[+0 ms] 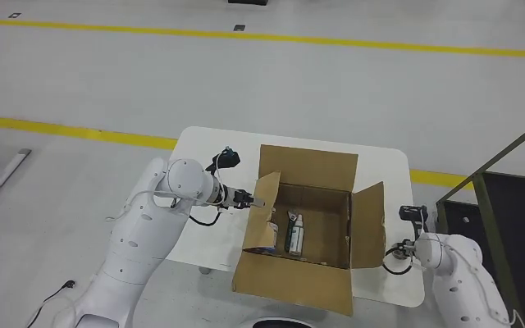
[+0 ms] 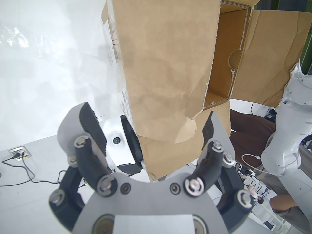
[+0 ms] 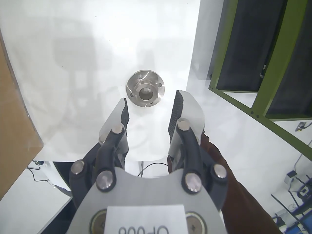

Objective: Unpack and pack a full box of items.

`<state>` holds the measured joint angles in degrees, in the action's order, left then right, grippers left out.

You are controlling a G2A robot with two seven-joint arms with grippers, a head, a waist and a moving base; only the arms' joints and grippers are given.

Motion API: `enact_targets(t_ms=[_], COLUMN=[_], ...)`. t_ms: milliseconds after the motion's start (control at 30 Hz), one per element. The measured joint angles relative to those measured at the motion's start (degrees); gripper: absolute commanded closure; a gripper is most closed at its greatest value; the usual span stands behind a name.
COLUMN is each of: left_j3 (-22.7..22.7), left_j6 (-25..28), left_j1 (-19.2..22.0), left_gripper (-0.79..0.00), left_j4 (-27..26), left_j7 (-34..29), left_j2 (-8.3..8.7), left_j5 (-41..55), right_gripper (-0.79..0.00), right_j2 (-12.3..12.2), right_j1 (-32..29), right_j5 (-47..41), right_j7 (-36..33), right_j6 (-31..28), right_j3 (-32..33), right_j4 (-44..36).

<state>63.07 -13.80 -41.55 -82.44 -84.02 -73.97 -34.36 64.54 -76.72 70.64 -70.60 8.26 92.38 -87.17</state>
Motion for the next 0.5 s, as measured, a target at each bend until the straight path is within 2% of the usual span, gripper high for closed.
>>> enact_targets(t_ms=[233, 500], left_j3=[0.0, 0.0], left_j6=[0.0, 0.0], left_j1=[0.0, 0.0], left_gripper=[-0.785, -0.785], left_j4=[0.0, 0.0], left_j7=[0.0, 0.0], left_j2=[0.0, 0.0], left_j5=[0.0, 0.0], right_gripper=[-0.345, -0.354], right_j2=[0.2, 0.3], right_j1=[0.6, 1.3], right_j5=[0.2, -0.1], right_j7=[0.3, 1.7], right_j6=[1.2, 2.5], right_j3=[-1.0, -1.1], right_j4=[2.1, 3.0])
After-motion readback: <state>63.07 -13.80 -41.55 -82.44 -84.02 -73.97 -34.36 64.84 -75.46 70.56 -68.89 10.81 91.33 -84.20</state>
